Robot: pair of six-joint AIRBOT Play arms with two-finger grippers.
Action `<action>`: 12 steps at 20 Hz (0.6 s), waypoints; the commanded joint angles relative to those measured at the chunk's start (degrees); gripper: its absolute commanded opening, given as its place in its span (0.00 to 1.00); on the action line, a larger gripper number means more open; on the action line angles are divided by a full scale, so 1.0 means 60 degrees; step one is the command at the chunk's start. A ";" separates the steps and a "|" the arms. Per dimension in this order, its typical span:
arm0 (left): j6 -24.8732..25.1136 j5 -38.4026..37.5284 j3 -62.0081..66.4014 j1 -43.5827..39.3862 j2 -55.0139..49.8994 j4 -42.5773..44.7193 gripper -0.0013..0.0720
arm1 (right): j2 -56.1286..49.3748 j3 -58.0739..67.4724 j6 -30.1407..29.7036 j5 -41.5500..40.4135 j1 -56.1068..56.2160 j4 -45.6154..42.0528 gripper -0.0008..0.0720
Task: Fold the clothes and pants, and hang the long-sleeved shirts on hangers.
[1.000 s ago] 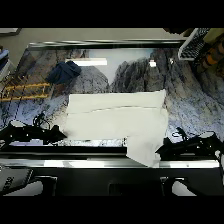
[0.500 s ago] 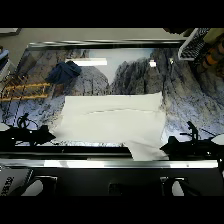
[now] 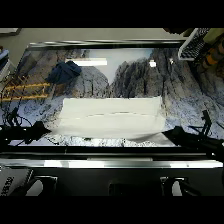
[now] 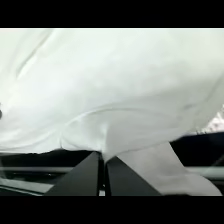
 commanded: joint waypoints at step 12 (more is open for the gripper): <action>0.0794 0.1902 0.5045 -0.2324 -0.5380 -0.0149 0.04 | -0.7701 0.4462 -0.2801 -0.3745 0.1821 0.2743 0.06</action>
